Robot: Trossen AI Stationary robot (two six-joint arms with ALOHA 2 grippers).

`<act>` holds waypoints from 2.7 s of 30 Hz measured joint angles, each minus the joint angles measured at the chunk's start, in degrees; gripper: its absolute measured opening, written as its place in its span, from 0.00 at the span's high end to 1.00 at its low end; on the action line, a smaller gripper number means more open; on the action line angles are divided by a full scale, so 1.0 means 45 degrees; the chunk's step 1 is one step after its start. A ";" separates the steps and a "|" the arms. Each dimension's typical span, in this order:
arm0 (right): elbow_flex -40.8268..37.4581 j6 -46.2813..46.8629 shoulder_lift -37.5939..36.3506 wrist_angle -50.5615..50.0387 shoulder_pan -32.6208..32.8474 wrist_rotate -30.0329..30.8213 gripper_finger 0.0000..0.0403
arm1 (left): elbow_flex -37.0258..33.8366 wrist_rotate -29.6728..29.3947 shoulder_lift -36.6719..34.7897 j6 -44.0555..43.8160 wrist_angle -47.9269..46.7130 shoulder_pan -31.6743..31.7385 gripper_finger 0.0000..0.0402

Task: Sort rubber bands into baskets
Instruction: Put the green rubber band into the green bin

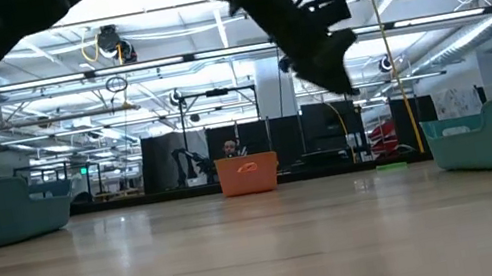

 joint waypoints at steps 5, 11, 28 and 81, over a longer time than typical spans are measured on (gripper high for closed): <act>-0.0437 0.1987 0.1024 0.1795 0.2077 0.0785 0.59 | -0.0103 0.0505 0.0740 0.0504 0.4561 0.0759 0.59; -0.0605 0.3783 0.3158 0.2263 0.3492 0.1297 0.59 | -0.0175 0.1966 0.2121 -0.0586 0.6869 0.1280 0.59; -0.0600 0.3614 0.7119 0.5840 0.3841 0.2222 0.59 | -0.0146 0.3500 0.1158 -0.1448 0.3094 0.1797 0.59; 0.0429 -0.2073 0.4032 0.5021 0.2353 0.7245 1.00 | -0.7304 0.7073 -0.1112 -0.5711 1.2606 -0.3615 0.59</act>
